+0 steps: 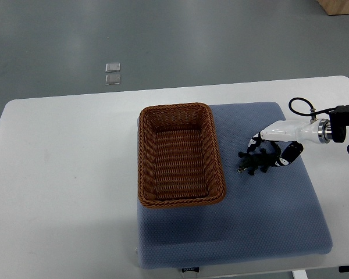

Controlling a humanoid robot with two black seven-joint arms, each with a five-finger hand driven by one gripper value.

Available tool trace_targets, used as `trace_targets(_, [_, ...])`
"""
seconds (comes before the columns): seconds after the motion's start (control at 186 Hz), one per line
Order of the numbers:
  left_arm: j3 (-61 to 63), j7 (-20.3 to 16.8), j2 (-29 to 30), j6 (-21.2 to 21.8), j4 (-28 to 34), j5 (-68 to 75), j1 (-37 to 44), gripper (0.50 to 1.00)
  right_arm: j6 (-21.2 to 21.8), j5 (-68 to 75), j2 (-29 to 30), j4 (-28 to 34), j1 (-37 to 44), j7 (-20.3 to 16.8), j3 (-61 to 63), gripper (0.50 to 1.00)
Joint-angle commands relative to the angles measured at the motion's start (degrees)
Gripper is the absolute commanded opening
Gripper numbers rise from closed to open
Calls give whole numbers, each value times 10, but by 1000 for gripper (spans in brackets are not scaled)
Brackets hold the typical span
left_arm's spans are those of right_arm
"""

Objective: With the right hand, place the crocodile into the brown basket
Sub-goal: 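Close the right hand fingers around the crocodile's body, then lift the crocodile and carry it over the brown woven basket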

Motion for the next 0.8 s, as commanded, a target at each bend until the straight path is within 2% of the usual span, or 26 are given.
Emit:
trace_targets(0.0, [0,0,0,0,0,0,0,1000,0,0,0,1,-1,0,0,721])
trace_targets(0.075, [0,0,0,0,0,0,0,1000,0,0,0,1,0,0,0,715])
trace_targets(0.108, [0,0,0,0,0,0,0,1000,0,0,0,1,0,0,0,697])
trace_targets(0.205, [0,0,0,0,0,0,0,1000,-1,0,0,3,0,0,0,629])
trace_targets(0.291, [0,0,0,0,0,0,0,1000,-1,0,0,3,1,0,0,533])
trace_targets(0.35, [0,0,0,0,0,0,0,1000,-1,0,0,3,1,0,0,500])
trace_targets(0.792, [0,0,0,0,0,0,0,1000,-3,4,-1,3,6,0,9,500])
